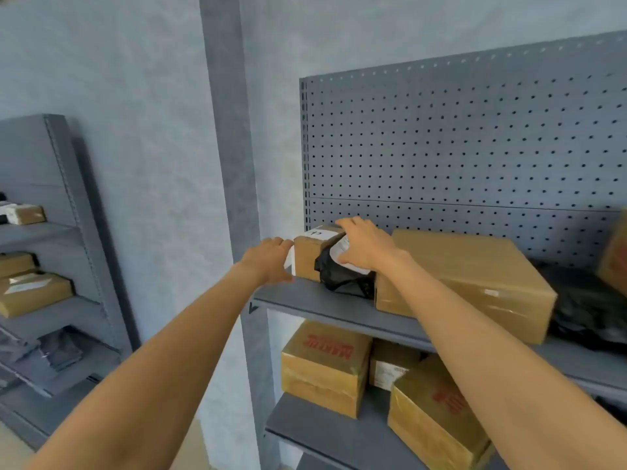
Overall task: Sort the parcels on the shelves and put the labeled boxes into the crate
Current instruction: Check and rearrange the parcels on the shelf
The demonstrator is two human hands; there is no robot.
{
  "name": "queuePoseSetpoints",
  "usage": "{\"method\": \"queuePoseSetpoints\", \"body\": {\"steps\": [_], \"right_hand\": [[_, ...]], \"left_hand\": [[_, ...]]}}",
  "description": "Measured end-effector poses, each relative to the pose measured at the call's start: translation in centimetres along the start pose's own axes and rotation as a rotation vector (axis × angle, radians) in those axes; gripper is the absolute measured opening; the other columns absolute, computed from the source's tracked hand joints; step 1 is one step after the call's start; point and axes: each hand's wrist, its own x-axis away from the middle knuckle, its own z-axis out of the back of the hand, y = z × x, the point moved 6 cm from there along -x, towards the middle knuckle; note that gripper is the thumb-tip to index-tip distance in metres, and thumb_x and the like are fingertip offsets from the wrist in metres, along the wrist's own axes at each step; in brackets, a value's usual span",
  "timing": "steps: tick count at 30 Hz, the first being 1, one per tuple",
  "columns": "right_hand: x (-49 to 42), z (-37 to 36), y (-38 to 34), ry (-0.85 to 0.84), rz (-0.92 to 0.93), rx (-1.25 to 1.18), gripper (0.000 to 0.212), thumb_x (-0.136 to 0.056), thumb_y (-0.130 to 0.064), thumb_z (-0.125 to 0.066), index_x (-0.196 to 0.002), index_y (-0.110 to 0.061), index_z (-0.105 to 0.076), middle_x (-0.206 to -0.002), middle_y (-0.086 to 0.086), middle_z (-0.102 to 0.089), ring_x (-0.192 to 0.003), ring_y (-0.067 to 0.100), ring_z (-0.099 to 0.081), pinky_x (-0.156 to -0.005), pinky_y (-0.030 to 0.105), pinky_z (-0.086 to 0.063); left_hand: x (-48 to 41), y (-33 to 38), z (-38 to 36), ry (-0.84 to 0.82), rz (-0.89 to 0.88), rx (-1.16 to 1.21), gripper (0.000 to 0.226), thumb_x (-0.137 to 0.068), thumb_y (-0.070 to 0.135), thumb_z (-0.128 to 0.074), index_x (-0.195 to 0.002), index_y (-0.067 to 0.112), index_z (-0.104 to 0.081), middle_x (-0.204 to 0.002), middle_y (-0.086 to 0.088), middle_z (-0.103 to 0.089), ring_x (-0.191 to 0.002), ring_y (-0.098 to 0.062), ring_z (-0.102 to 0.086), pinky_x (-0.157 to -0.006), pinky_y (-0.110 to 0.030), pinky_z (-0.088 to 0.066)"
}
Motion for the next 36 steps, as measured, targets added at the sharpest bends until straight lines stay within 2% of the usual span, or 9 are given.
{"method": "queuePoseSetpoints", "body": {"steps": [8,15,20,25,27,29,31,34,36], "right_hand": [[-8.0,-2.8,0.4,-0.117,-0.014,-0.193,0.077,-0.084,-0.024,-0.066,-0.149,-0.016,-0.024,-0.150,0.008,-0.034,-0.135,0.028,-0.034,-0.100,0.044,-0.042],[-10.2,-4.1,1.5,-0.173,-0.118,-0.427,0.055,-0.093,-0.017,-0.053,-0.145,-0.016,-0.034,-0.142,0.008,-0.045,-0.123,0.024,-0.047,-0.089,0.030,-0.041],[-10.3,-3.4,2.1,-0.095,-0.298,-0.773,0.060,-0.096,-0.045,-0.049,-0.147,-0.017,-0.033,-0.147,0.004,-0.041,-0.129,0.023,-0.045,-0.102,0.038,-0.043],[-10.6,-3.2,1.0,0.044,-0.417,-1.271,0.038,-0.087,-0.057,-0.056,-0.106,-0.025,-0.058,-0.109,0.003,-0.064,-0.095,0.020,-0.066,-0.072,0.031,-0.056],[-10.5,-3.9,1.3,0.139,-0.510,-1.443,0.046,-0.085,-0.054,-0.062,-0.112,-0.018,-0.061,-0.104,0.006,-0.068,-0.090,0.024,-0.068,-0.067,0.036,-0.059],[-10.3,-4.9,1.7,0.230,-0.565,-1.553,0.047,-0.085,-0.046,-0.066,-0.119,-0.013,-0.060,-0.100,0.007,-0.069,-0.090,0.027,-0.069,-0.067,0.038,-0.060],[-9.9,-5.5,2.0,0.305,-0.585,-1.600,0.043,-0.088,-0.038,-0.065,-0.122,-0.012,-0.056,-0.102,0.006,-0.069,-0.091,0.027,-0.068,-0.064,0.035,-0.057],[-9.5,-5.6,2.2,0.380,-0.567,-1.625,0.039,-0.092,-0.035,-0.060,-0.122,-0.013,-0.050,-0.112,0.008,-0.067,-0.101,0.028,-0.066,-0.068,0.036,-0.057],[-9.3,-5.5,2.0,0.405,-0.538,-1.618,0.033,-0.094,-0.033,-0.058,-0.119,-0.015,-0.048,-0.111,0.005,-0.066,-0.102,0.025,-0.066,-0.068,0.035,-0.057]], "left_hand": [[-6.5,-1.7,-4.4,-0.044,0.078,0.415,0.109,-0.079,0.032,-0.075,-0.154,0.021,0.004,-0.151,-0.014,-0.035,-0.130,-0.034,-0.044,-0.099,-0.041,-0.043],[-7.9,-2.3,-3.8,0.179,0.069,0.827,0.068,-0.081,0.022,-0.075,-0.141,0.024,-0.043,-0.130,-0.007,-0.058,-0.095,-0.016,-0.057,-0.080,-0.025,-0.045],[-8.4,-2.5,0.3,0.367,-0.068,0.534,0.062,-0.085,0.021,-0.068,-0.141,0.030,-0.043,-0.135,0.003,-0.057,-0.115,-0.019,-0.056,-0.088,-0.030,-0.046],[-8.5,-0.5,3.9,0.566,-0.281,0.180,0.070,-0.083,0.011,-0.065,-0.146,0.021,-0.035,-0.131,-0.003,-0.059,-0.122,-0.026,-0.049,-0.101,-0.037,-0.034],[-8.6,-0.1,4.0,0.573,-0.380,0.102,0.076,-0.083,0.010,-0.064,-0.150,0.018,-0.028,-0.134,-0.004,-0.057,-0.131,-0.024,-0.043,-0.115,-0.044,-0.018],[-8.4,0.1,3.6,0.516,-0.463,0.261,0.078,-0.088,0.015,-0.061,-0.153,0.020,-0.018,-0.146,0.003,-0.046,-0.140,-0.015,-0.032,-0.120,-0.041,-0.005],[-7.8,-0.3,3.7,0.493,-0.478,0.576,0.073,-0.092,0.023,-0.059,-0.152,0.022,-0.017,-0.151,0.016,-0.033,-0.141,-0.005,-0.025,-0.121,-0.033,-0.010],[-7.9,-2.7,3.4,0.474,-0.261,0.978,0.067,-0.093,0.039,-0.058,-0.150,0.029,-0.024,-0.148,0.023,-0.027,-0.136,0.004,-0.025,-0.111,-0.017,-0.022],[-8.9,-4.2,2.0,0.314,-0.136,1.179,0.064,-0.088,0.051,-0.056,-0.145,0.030,-0.036,-0.151,0.015,-0.035,-0.138,-0.005,-0.033,-0.113,-0.028,-0.030]]}}
